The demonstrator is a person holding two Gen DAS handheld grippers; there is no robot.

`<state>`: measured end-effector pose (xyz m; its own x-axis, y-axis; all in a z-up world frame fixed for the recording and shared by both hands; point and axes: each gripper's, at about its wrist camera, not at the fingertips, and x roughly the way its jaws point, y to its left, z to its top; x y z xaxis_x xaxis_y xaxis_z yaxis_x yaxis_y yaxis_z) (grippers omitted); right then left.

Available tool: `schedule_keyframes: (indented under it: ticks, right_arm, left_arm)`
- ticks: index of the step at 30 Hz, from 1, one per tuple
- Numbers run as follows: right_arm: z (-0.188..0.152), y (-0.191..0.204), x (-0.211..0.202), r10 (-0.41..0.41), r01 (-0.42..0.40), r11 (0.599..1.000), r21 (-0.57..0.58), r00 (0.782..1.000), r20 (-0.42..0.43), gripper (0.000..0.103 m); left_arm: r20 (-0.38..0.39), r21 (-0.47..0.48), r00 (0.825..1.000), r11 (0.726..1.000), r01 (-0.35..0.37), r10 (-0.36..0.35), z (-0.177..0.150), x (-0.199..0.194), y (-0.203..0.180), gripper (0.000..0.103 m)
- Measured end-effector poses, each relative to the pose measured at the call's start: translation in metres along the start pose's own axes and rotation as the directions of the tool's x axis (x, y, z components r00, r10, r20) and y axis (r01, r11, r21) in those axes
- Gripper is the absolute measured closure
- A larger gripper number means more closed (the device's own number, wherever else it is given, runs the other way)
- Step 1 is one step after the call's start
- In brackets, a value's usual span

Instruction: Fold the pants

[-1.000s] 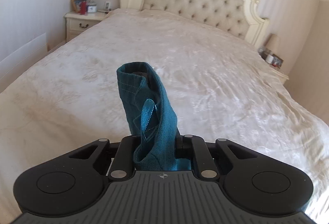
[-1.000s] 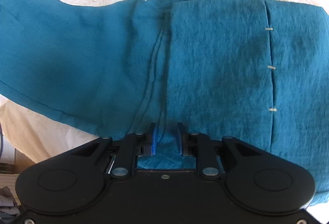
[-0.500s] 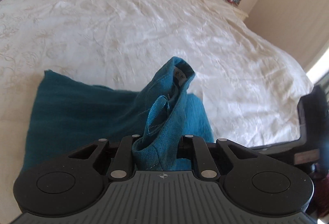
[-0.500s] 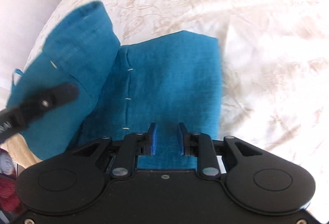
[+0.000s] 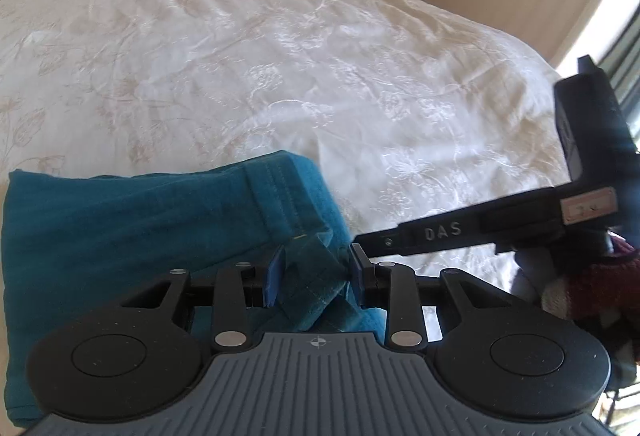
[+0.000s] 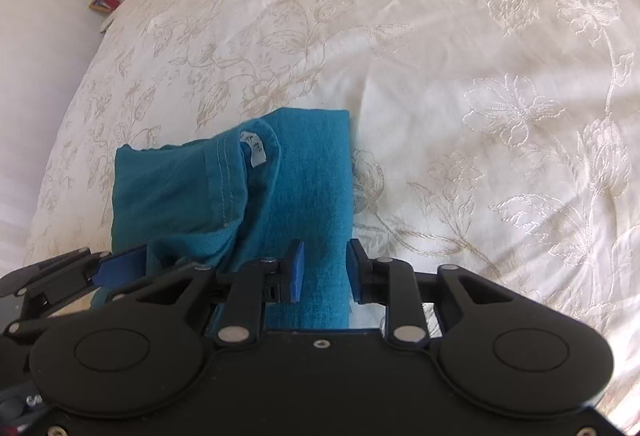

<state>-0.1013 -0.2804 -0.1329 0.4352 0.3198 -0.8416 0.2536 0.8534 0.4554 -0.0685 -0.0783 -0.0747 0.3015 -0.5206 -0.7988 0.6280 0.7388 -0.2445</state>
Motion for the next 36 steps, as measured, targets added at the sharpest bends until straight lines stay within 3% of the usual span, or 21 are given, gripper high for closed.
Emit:
schedule_keyframes:
  ticks: [2, 4, 7, 9, 12, 16, 21, 24, 27, 30, 36]
  right_arm:
    - [0.001, 0.000, 0.000, -0.004, 0.004, 1.000, 0.019, 1.000, 0.016, 0.063]
    - [0.003, -0.003, -0.001, 0.000, -0.001, 0.999, 0.034, 0.999, 0.034, 0.061]
    - [0.004, -0.002, -0.002, 0.037, -0.040, 0.998, 0.056, 0.998, 0.052, 0.055]
    - [0.005, 0.002, 0.001, 0.074, -0.078, 0.995, 0.063, 0.996, 0.058, 0.045]
    - [0.003, 0.012, 0.010, 0.107, -0.109, 0.993, 0.047, 0.993, 0.050, 0.042]
    - [0.001, 0.021, 0.020, 0.110, -0.111, 0.993, 0.039, 0.993, 0.039, 0.042]
    - [0.000, 0.018, 0.007, 0.014, -0.020, 0.999, 0.051, 0.991, 0.131, 0.041]
    - [0.000, 0.016, -0.005, 0.021, -0.031, 0.998, 0.047, 0.979, 0.201, 0.041]
    - [0.001, 0.019, -0.010, 0.057, -0.067, 0.997, 0.034, 0.970, 0.237, 0.034]
    - [0.002, 0.025, -0.003, 0.081, -0.087, 0.996, 0.018, 0.972, 0.220, 0.033]
    - [-0.003, 0.037, 0.031, 0.088, -0.085, 0.996, -0.032, 0.991, 0.097, 0.032]
  left_arm:
    - [0.001, 0.037, 0.997, 0.996, 0.076, -0.076, -0.002, -0.007, -0.004, 0.071]
    - [-0.002, 0.092, 0.996, 0.992, 0.088, -0.088, -0.007, -0.012, -0.010, 0.071]
    - [-0.018, 0.072, 0.999, 0.997, 0.029, -0.027, -0.014, -0.018, 0.000, 0.071]
    - [-0.037, 0.006, 0.999, 0.999, -0.037, 0.037, -0.017, -0.021, 0.016, 0.071]
    - [-0.052, -0.131, 0.993, 0.985, -0.112, 0.106, -0.021, -0.032, 0.050, 0.071]
    - [-0.082, -0.278, 0.973, 0.932, -0.232, 0.218, -0.027, -0.050, 0.093, 0.071]
    - [-0.153, -0.410, 0.938, 0.843, -0.347, 0.312, -0.038, -0.067, 0.133, 0.071]
    - [-0.190, -0.445, 0.921, 0.806, -0.389, 0.340, -0.045, -0.071, 0.147, 0.071]
    - [-0.205, -0.459, 0.915, 0.792, -0.403, 0.347, -0.049, -0.073, 0.152, 0.071]
    - [-0.215, -0.463, 0.915, 0.789, -0.404, 0.342, -0.052, -0.073, 0.154, 0.071]
    - [-0.229, -0.457, 0.916, 0.795, -0.399, 0.328, -0.054, -0.073, 0.151, 0.071]
